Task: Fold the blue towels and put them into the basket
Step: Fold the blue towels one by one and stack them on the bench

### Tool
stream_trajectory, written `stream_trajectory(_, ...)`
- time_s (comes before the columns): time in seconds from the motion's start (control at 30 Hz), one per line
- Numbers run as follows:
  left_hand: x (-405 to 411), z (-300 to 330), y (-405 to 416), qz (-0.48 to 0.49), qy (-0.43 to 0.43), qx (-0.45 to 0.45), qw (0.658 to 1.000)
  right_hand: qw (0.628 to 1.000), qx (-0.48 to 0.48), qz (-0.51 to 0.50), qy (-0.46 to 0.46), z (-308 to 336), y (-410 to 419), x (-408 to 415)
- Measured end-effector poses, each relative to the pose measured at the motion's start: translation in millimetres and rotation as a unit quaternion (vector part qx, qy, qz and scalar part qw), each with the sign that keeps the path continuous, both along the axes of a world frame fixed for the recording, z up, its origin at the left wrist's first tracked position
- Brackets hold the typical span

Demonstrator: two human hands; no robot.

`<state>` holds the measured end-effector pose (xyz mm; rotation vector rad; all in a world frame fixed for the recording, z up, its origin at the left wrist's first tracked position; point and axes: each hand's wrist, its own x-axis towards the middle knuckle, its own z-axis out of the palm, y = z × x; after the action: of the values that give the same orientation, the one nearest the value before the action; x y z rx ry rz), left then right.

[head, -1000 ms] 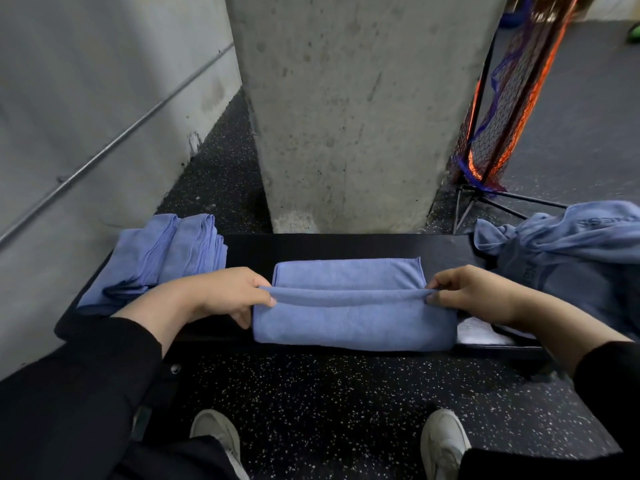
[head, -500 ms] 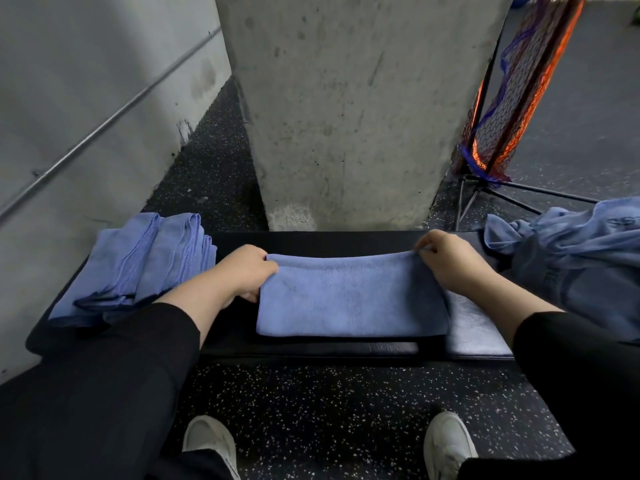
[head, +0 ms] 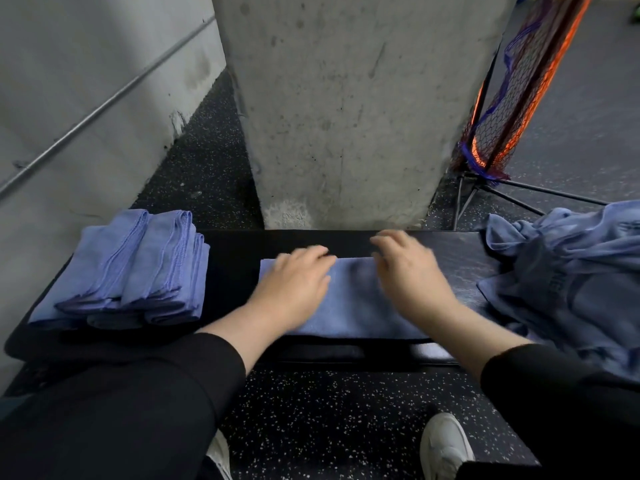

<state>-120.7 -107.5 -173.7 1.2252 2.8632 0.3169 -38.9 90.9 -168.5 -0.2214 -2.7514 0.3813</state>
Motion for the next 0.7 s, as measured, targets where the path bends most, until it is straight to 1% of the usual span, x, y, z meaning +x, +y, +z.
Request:
stream_trajectory(0.03,7,-7,3,-0.02,-0.01,-0.029,0.999,0.999,-0.017,0.015,-0.035,-7,-11,3)
stream_trajectory(0.1,17,-19,4,-0.037,-0.03,-0.084,0.995,0.987,-0.029,0.011,-0.159,-24,-23,13)
stream_trajectory(0.13,18,-22,2,-0.037,-0.039,-0.099,0.994,0.979,-0.007,0.008,-0.203,-31,-23,18)
stream_trajectory(0.17,17,-24,-1,-0.034,-0.046,-0.102,0.993,0.975,0.017,0.012,-0.222,-36,-21,22)
stream_trajectory(0.4,6,-24,-17,-0.033,-0.053,-0.123,0.99,0.977,0.049,0.032,-0.206,-35,9,34)
stream_trajectory(0.53,0,-23,-17,-0.027,-0.059,-0.118,0.991,0.978,0.027,0.04,-0.204,-30,11,33)
stream_trajectory(0.6,-2,-25,-18,-0.016,-0.055,-0.103,0.993,0.986,0.003,0.041,-0.162,-21,4,35)
stream_trajectory(0.7,-6,-25,-17,0.004,-0.032,-0.083,0.996,0.992,0.037,0.093,-0.071,-4,-22,46)
